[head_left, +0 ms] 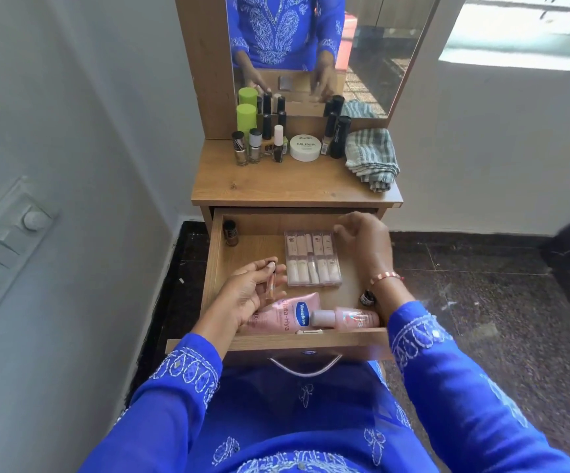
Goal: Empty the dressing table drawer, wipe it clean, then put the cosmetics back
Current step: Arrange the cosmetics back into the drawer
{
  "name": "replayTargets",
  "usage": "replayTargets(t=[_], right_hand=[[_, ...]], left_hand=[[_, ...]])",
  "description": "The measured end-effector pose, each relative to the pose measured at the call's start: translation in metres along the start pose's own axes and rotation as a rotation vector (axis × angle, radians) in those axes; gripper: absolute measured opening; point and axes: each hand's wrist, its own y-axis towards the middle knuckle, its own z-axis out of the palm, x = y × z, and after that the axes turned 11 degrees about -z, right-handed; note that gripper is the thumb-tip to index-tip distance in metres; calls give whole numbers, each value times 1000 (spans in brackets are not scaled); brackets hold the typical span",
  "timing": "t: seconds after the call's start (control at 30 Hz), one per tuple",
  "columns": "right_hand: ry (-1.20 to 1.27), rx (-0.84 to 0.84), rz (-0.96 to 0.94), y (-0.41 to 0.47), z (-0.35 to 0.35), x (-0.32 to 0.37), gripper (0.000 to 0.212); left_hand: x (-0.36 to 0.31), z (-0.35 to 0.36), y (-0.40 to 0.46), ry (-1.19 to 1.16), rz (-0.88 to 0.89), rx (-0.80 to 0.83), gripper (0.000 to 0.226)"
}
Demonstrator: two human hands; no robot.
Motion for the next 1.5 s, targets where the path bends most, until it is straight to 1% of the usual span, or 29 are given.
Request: replayTargets(t=[0.07, 0.13, 0.17, 0.23, 0.4, 0.53, 0.57, 0.63, 0.67, 0.73, 0.83, 0.87, 0.93, 1.0, 1.07, 1.27, 1.5], right_hand=[[142, 134, -14, -20, 6, 26, 13], [203, 311, -20, -41, 19, 45, 11], [220, 370, -23, -50, 27, 51, 11], [248, 411, -10, -64, 41, 56, 16], [283, 371, 64, -70, 49, 58, 18], [319, 284, 71, -67, 41, 58, 6], [324, 260, 81, -63, 36, 57, 4], [306, 200, 95, -49, 21, 50, 8], [299, 164, 100, -40, 13, 43, 9], [249, 78, 99, -21, -3, 26, 10], [75, -11, 111, 5, -18, -7, 13], [17, -7, 114, 11, -21, -18, 13], [-114, 62, 76, 20, -24, -36, 14], [-232, 152, -3, 22, -23, -44, 16], [-310, 192, -74, 21, -22, -46, 19], [-425, 255, -155, 22, -18, -45, 17], [-476, 288, -190, 16, -13, -52, 16]], left_hand=[[-1, 0, 0, -31, -22, 26, 13], [-2, 1, 0, -58, -40, 35, 12], [-2, 1, 0, -74, -44, 29, 12], [-2, 0, 0, -128, -44, 15, 12], [-1, -4, 2, -181, -28, 46, 8], [-1, 0, 0, -134, -16, 35, 8], [-1, 0, 0, -112, -11, 30, 7], [0, 1, 1, -14, 9, 3, 5], [2, 1, 1, 54, 22, -22, 9], [4, 2, 1, 159, 43, -77, 14], [6, 1, 2, 188, 65, -125, 14], [6, 1, 2, 188, 67, -136, 14], [5, 0, 3, 185, 69, -149, 14], [5, -1, 4, 183, 69, -152, 14], [5, -1, 4, 183, 68, -155, 14], [5, -1, 4, 194, 59, -175, 14], [5, -1, 5, 198, 54, -192, 14]])
